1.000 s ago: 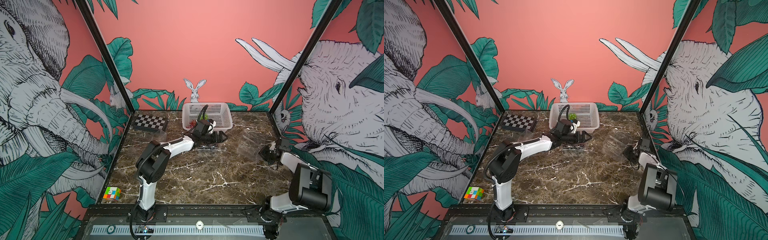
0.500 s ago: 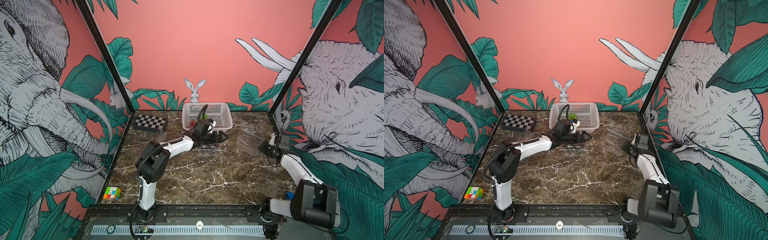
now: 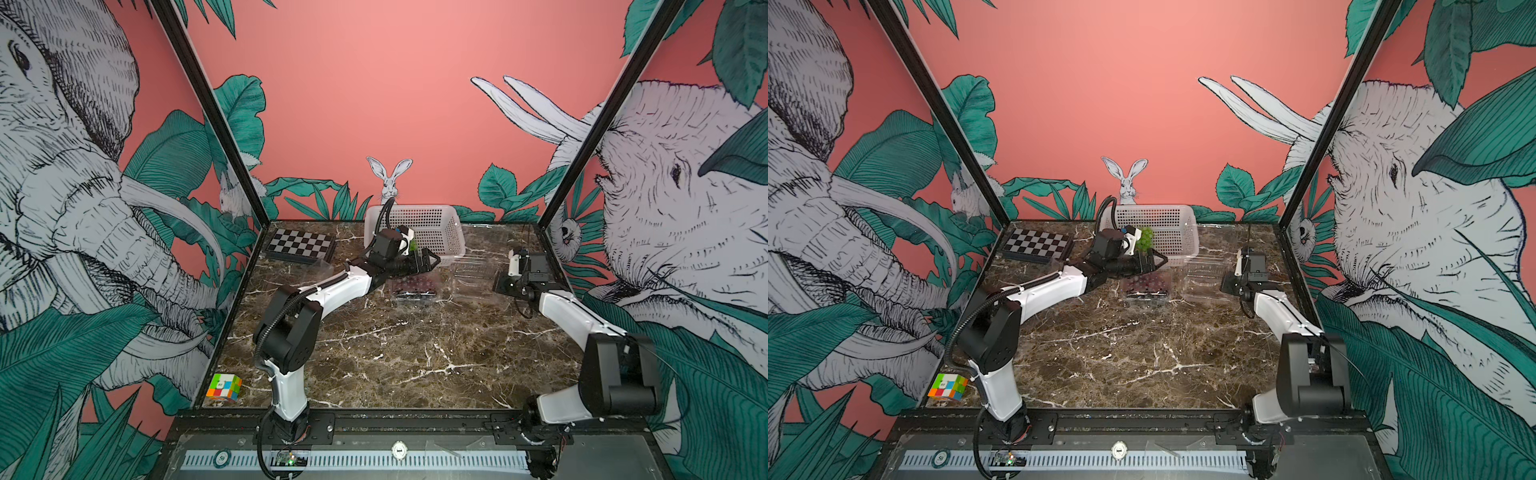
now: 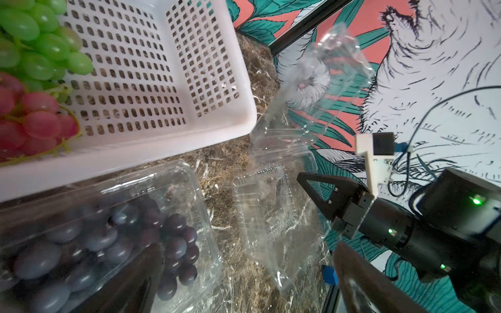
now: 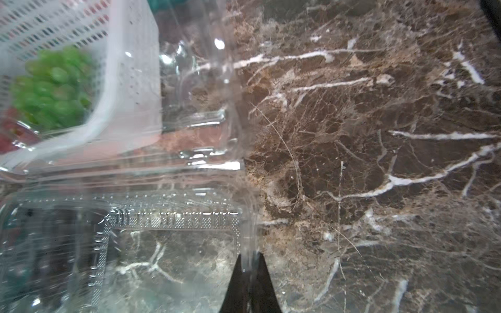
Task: Pack grapes into containers
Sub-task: Place the packing box at the center of the board.
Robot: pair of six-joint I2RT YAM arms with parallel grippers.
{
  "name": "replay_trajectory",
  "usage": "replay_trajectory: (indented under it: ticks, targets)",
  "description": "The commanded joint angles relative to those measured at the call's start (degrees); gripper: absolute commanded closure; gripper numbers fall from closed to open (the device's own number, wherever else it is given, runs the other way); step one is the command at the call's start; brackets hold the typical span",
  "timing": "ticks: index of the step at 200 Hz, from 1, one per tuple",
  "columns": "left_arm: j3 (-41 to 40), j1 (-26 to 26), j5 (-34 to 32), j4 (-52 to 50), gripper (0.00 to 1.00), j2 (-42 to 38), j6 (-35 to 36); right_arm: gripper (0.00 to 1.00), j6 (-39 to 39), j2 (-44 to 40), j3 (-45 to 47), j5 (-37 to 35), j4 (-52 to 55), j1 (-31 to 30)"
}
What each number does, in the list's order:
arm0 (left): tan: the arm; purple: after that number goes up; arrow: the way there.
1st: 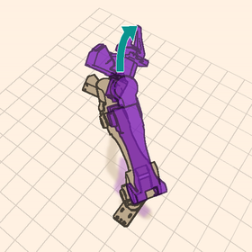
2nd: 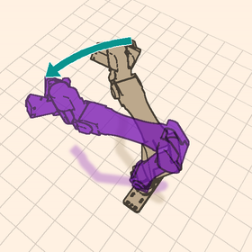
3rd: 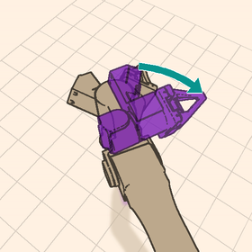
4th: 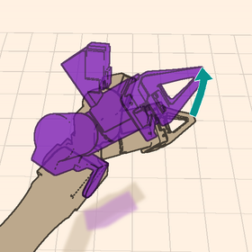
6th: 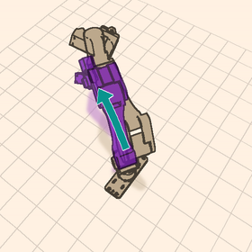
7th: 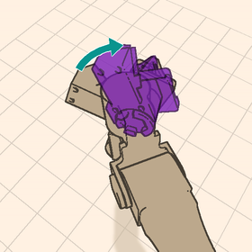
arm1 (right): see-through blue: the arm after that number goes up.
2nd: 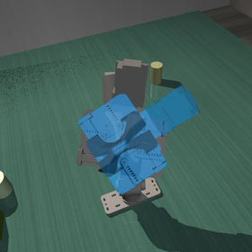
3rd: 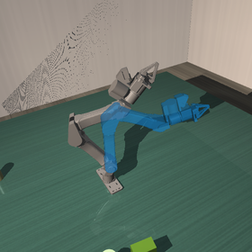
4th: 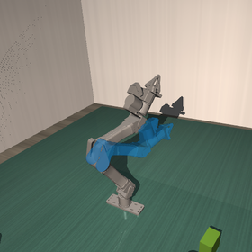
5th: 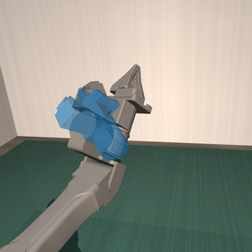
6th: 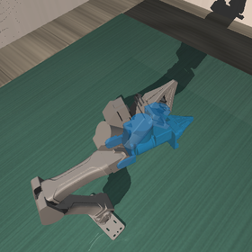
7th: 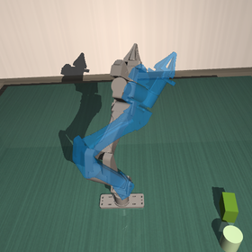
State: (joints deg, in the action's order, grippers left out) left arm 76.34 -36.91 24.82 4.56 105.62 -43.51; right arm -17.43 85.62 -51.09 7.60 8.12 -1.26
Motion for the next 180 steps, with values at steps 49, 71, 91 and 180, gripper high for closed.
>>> replay_trajectory:
  ticks: [49, 71, 91, 180]
  targets:
    - [-1.8, 1.0, 0.5, 0.6, 0.01, -1.7, -0.6, 0.92, 2.9, 9.8, -6.0, -2.8, -0.1, -0.9]
    - [-1.7, 1.2, 0.8, 0.6, 0.01, -1.2, -0.8, 0.89, 2.9, 11.9, -8.4, -3.0, 1.3, -1.2]
    - [-1.5, 1.2, 0.9, 0.6, 0.01, -0.9, -0.9, 0.86, 2.0, 13.3, -9.7, -2.5, 2.9, -1.3]
    - [-1.0, 1.2, 1.3, 0.2, 0.01, 0.1, -1.5, 0.69, 0.4, 14.4, -11.0, -2.2, 6.0, -1.3]
